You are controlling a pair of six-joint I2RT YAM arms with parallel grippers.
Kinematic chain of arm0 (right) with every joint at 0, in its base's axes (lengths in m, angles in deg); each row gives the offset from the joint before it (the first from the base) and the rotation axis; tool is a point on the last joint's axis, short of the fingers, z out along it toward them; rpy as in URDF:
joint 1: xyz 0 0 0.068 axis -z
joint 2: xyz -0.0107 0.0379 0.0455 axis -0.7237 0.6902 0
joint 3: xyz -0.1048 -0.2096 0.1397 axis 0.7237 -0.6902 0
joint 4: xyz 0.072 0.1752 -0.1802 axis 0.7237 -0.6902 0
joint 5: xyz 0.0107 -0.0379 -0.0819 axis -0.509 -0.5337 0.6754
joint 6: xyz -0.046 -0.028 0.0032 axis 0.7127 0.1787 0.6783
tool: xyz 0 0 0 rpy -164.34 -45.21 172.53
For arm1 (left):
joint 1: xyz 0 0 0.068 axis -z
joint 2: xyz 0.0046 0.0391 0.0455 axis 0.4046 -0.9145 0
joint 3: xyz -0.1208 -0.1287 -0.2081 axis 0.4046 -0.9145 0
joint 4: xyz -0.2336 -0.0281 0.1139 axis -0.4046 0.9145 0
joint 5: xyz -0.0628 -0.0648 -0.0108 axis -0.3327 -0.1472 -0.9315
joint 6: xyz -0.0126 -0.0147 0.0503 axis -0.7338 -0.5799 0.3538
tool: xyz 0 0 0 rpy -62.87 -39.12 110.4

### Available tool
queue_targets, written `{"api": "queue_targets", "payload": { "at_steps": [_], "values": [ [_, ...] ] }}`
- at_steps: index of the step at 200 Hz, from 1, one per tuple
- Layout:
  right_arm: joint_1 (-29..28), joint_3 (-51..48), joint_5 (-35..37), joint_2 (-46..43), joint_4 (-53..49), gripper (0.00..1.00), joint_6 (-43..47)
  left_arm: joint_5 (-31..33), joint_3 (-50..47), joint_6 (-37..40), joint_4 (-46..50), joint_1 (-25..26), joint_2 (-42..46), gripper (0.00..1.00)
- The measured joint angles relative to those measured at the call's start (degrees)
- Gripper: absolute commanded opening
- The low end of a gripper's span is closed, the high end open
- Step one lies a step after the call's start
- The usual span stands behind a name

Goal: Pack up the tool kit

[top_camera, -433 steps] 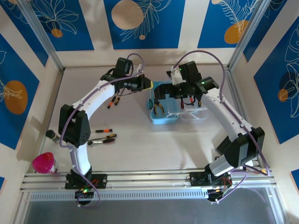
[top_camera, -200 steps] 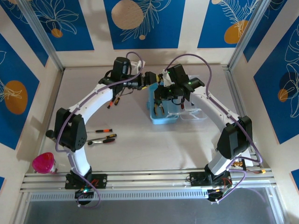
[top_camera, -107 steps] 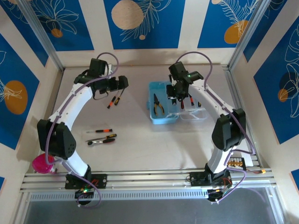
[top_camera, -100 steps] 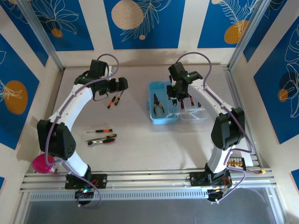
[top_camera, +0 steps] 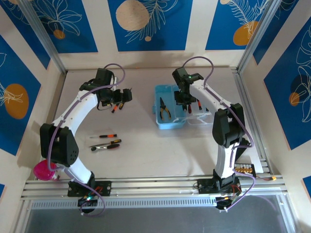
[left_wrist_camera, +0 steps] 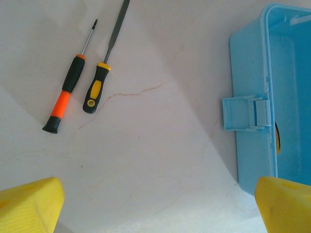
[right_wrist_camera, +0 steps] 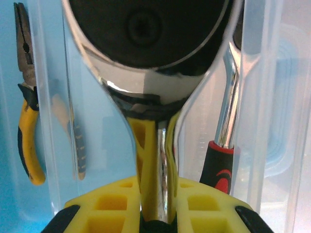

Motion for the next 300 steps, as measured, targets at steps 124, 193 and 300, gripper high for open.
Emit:
{"api": "queue_targets", "payload": {
  "at_steps": [124, 193, 300],
  "values": [
    [-0.83, 4.39, 1.07, 2.64, -0.94, 0.47, 0.22, 0.02, 0.0, 0.46, 0.04, 0.0, -0.02, 1.0],
    [-3.19, 5.77, -1.95, -2.82, -1.9, 0.99, 4.24, 6.19, 1.84, 4.35, 3.96, -0.42, -6.93, 1.0],
    [-5.03, 0.76, -9.25, -11.3, 0.22, 0.99, 6.95, 8.9, 8.24, 7.61, 4.31, -6.67, -20.15, 0.73]
  ]
}}
